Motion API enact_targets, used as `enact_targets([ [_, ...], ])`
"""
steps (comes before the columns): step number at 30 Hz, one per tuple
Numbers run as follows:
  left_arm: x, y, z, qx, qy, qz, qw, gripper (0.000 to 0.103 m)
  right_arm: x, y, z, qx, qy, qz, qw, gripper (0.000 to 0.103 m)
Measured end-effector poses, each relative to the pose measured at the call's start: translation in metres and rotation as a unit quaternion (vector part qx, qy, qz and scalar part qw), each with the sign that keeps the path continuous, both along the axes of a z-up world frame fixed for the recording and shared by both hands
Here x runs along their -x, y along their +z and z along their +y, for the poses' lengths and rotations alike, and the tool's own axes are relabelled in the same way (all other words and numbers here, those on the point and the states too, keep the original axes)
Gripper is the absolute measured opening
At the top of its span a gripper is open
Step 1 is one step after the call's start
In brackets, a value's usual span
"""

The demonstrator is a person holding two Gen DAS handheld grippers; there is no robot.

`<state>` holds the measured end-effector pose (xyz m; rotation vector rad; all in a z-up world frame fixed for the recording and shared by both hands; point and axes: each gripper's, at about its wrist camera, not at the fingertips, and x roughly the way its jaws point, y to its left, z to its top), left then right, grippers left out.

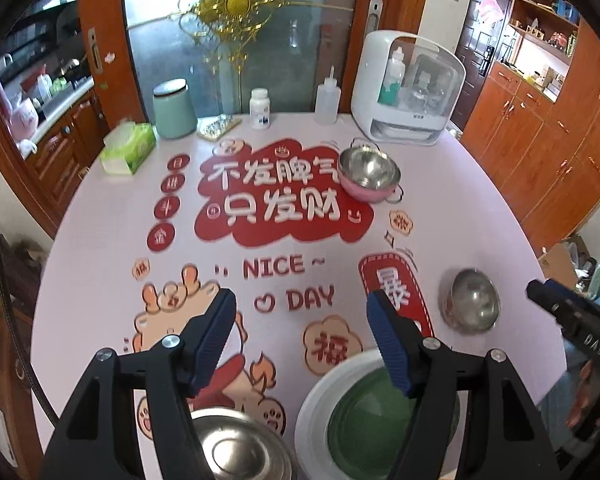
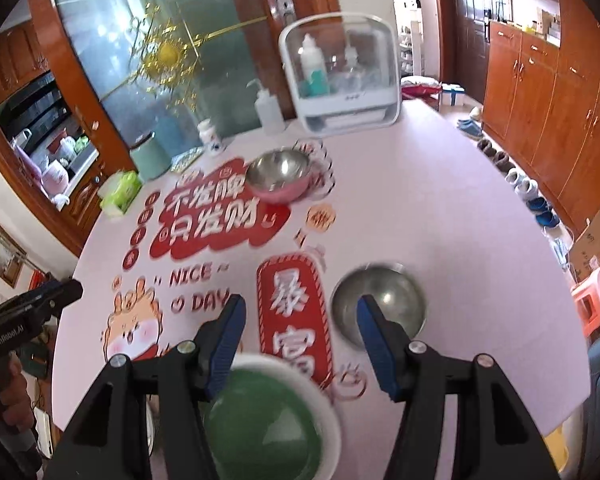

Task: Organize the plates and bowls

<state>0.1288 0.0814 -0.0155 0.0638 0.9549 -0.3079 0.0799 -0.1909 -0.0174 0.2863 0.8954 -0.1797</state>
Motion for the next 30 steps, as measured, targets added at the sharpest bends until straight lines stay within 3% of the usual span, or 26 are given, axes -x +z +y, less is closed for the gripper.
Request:
enact_targets([
  [7, -0.018, 0.020, -0.042, -0.024, 0.033, -0.021, 0.9989, 0.070, -0.038, 0.024, -0.044, -0.018, 0.043, -0.008, 0.999, 0.058],
  [18, -0.051, 0.024, -0.104, -0.073, 0.079, -0.023, 0.9939, 0.074, -0.115, 0.031, -0.090, -0.031, 0.106, -0.012, 0.994, 0.058],
  [24, -0.078, 0.018, -0.123, -0.089, 0.096, -0.013, 0.9913, 0.074, -0.160, 0.021, -0.106, -0.051, 0.121, 0.001, 0.991, 0.059],
  [30, -0.118, 0.004, -0.142, -0.108, 0.101, -0.006, 0.9890, 0.074, -0.204, -0.007, -0.121, -0.085, 0.119, 0.015, 0.989, 0.059],
])
